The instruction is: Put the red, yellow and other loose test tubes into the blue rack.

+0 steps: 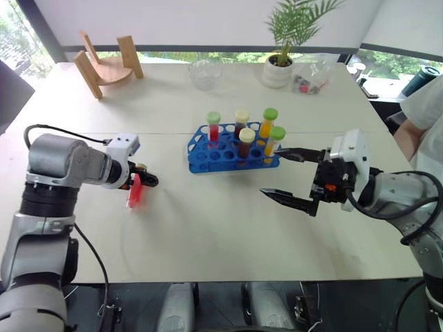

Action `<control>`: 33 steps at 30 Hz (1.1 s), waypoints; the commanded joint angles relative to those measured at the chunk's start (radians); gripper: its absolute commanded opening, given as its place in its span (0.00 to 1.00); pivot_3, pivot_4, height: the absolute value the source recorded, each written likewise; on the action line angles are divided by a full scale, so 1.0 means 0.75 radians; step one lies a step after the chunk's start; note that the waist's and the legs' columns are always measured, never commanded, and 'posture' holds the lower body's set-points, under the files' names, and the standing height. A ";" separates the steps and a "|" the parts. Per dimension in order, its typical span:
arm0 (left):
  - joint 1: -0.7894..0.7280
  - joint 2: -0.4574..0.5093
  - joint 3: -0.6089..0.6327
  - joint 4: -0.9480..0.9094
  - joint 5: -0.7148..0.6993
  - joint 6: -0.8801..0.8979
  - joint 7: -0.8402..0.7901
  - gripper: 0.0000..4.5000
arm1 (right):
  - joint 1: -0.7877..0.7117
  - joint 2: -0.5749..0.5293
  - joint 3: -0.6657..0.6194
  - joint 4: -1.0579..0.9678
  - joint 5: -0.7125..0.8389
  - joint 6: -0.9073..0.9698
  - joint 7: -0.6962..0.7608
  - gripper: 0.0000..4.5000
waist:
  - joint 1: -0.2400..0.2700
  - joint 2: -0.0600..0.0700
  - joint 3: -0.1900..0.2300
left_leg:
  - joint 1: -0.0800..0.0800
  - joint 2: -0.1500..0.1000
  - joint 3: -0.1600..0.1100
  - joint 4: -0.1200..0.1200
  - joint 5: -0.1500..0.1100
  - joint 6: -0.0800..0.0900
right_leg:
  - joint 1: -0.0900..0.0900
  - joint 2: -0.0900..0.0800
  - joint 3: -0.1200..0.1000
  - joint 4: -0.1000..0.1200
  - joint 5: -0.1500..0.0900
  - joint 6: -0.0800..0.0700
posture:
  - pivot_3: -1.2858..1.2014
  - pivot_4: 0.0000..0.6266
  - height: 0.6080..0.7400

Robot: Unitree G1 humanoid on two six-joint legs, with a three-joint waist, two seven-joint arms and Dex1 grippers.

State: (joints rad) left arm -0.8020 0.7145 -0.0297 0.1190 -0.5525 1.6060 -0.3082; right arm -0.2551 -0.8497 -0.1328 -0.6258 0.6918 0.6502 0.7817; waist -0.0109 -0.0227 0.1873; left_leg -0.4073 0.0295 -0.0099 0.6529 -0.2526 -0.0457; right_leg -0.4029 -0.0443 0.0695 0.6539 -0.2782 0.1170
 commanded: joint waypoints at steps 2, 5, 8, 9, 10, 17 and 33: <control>0.042 -0.016 0.033 0.007 -0.010 0.011 0.062 0.82 | 0.003 -0.030 -0.069 -0.048 0.025 0.007 0.003 1.00 | -0.003 0.000 0.000 | 0.001 0.000 0.000 0.001 0.000 0.000 | 0.001 0.000 0.000 0.000 0.000 0.000 | 0.52 0.24 1.00; 0.060 -0.008 0.044 -0.003 -0.044 0.011 0.086 0.49 | 0.008 -0.037 -0.078 -0.045 0.023 0.008 0.009 1.00 | -0.002 0.000 -0.001 | 0.000 0.000 0.000 0.001 0.000 0.000 | 0.001 0.000 0.000 0.000 0.000 0.000 | 0.52 0.24 1.00; 0.071 0.009 0.056 -0.018 -0.079 0.011 0.105 0.20 | 0.013 -0.038 -0.089 -0.045 0.023 0.010 0.011 1.00 | -0.001 0.000 -0.001 | 0.000 0.000 0.000 0.000 0.000 0.000 | 0.000 0.000 0.000 0.000 0.000 0.000 | 0.52 0.24 1.00; 0.070 0.014 0.062 -0.022 -0.096 0.011 0.112 0.19 | 0.017 -0.039 -0.093 -0.044 0.022 0.010 0.013 1.00 | -0.002 0.000 -0.001 | 0.000 0.000 0.000 0.000 0.000 0.000 | 0.000 0.000 0.000 0.000 0.000 0.000 | 0.52 0.24 1.00; 0.064 0.018 0.072 -0.030 -0.115 0.011 0.108 0.19 | 0.019 -0.039 -0.096 -0.043 0.020 0.009 0.014 1.00 | -0.003 0.000 -0.001 | 0.000 0.000 0.000 -0.001 0.000 0.000 | 0.000 0.000 0.000 0.000 0.000 0.000 | 0.52 0.24 1.00; -0.033 -0.096 0.257 -0.169 -0.242 -0.039 -0.023 0.19 | 0.007 -0.040 -0.101 -0.027 0.013 0.016 0.009 1.00 | 0.000 -0.002 0.000 | -0.002 0.000 -0.001 0.000 0.000 0.000 | -0.001 -0.001 -0.001 0.000 0.000 0.000 | 0.52 0.24 1.00; 0.085 -0.445 0.064 -0.091 0.098 -1.581 -0.597 0.19 | -0.017 -0.025 -0.072 -0.020 -0.006 0.005 -0.020 1.00 | 0.000 -0.001 0.000 | -0.001 -0.001 0.001 -0.002 0.000 -0.001 | -0.001 -0.001 0.001 -0.003 0.000 0.000 | 0.52 0.24 1.00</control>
State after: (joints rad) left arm -0.7348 0.3965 0.0221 0.0375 -0.5139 0.5415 -0.7258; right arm -0.2509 -0.8680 -0.1720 -0.6246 0.6892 0.6701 0.7711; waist -0.0108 -0.0231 0.1871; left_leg -0.4085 0.0290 -0.0088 0.6519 -0.2523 -0.0462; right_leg -0.4034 -0.0450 0.0701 0.6515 -0.2779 0.1170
